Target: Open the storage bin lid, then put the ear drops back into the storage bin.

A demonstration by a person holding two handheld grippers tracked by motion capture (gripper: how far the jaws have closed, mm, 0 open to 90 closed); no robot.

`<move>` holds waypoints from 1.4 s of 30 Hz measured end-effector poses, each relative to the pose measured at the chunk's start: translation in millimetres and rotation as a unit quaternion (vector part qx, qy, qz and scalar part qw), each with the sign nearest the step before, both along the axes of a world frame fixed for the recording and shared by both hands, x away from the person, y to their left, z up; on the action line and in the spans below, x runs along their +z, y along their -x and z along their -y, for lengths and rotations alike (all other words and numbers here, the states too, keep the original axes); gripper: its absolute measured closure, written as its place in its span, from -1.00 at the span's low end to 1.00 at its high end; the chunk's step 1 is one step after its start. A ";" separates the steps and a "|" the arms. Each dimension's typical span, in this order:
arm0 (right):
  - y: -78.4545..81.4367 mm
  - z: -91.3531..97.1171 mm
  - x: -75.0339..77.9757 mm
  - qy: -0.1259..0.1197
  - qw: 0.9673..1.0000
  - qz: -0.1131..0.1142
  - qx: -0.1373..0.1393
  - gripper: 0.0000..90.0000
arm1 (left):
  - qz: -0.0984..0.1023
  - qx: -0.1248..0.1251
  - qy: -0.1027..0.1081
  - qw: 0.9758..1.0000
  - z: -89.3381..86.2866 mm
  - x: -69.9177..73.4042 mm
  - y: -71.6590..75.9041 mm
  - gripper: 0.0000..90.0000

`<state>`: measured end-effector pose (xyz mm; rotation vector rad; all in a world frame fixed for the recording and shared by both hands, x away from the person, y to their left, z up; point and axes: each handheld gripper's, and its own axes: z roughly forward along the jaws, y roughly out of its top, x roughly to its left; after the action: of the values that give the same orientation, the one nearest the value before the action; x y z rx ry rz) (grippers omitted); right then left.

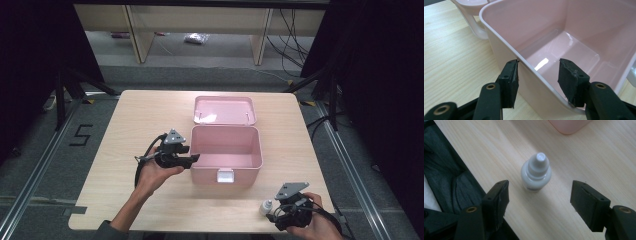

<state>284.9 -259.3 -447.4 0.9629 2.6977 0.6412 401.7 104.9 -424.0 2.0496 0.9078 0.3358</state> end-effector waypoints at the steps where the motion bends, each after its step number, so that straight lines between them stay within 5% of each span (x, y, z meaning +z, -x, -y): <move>1: -0.9 -2.0 0.0 0.005 1.000 0.000 -0.001 -0.28 | 0.000 0.000 0.001 1.000 -0.1 0.0 -0.1 0.11; 14: -17.6 -22.0 0.3 0.041 0.998 -0.011 0.040 -0.24 | -0.003 -0.001 -0.001 1.000 0.5 0.9 -0.5 0.10; 19: -21.2 -33.0 -1.9 0.065 0.997 -0.022 0.038 -0.19 | -0.004 -0.006 -0.016 1.000 2.3 -2.5 -2.4 0.10; 27: -24.3 -35.6 -5.6 0.091 0.994 -0.036 0.043 -0.04 | -0.007 -0.003 -0.013 1.000 1.2 -2.3 -2.5 0.12; 42: -25.0 -32.5 -5.0 0.098 0.992 -0.053 0.063 0.20 | -0.007 -0.003 -0.005 1.000 1.8 1.4 -0.4 0.10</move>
<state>309.9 -226.8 -452.3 0.8034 2.8667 0.3467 402.0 103.1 -422.6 2.0664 0.9105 0.3248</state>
